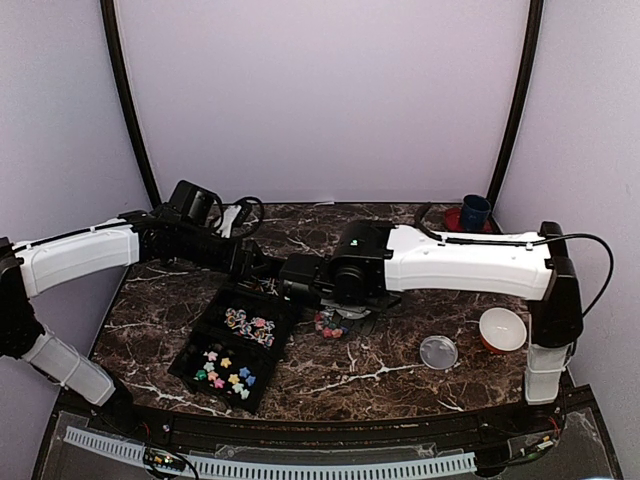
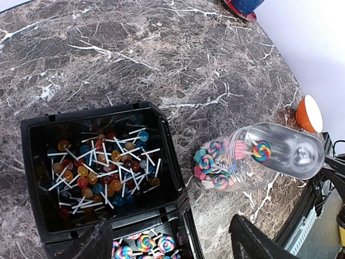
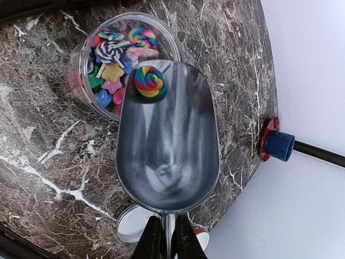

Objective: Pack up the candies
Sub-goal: Place the fake candies in the packing bottle, then pass from the right arm to the left, then pass from the left arm to the right

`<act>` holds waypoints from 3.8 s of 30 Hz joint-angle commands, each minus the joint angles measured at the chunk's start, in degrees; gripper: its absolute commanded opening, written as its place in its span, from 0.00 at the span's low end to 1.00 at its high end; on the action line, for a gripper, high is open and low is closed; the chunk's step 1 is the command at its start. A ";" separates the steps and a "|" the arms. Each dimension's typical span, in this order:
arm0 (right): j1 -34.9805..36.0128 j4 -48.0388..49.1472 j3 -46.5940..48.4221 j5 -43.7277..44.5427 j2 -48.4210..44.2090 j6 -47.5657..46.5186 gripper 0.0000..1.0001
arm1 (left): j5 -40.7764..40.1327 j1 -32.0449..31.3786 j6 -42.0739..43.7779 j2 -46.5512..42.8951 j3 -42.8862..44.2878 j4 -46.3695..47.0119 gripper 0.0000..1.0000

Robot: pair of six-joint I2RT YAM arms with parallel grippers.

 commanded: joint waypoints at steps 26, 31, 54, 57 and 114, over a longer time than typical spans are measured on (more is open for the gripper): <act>6.16 3.49 -1.69 14.91 -1.07 -6.71 0.00 | -1.66 -0.86 -0.27 -1.71 0.42 -0.26 0.78; 5.70 21.01 -10.16 8.96 -12.17 -11.30 0.00 | 2.71 -0.87 -0.81 -3.67 0.55 1.13 0.78; -1.61 72.49 -48.48 -23.99 -38.48 -19.19 0.00 | 21.08 -2.31 -6.96 -6.39 -2.70 9.71 0.78; -1.57 74.32 -49.05 -23.36 -38.05 -20.89 0.00 | 22.29 -2.39 -6.72 -5.17 -2.92 9.72 0.78; -1.22 91.39 -59.91 -24.28 -41.52 -30.92 0.32 | 35.66 -4.12 -9.24 -2.39 -7.23 19.34 0.00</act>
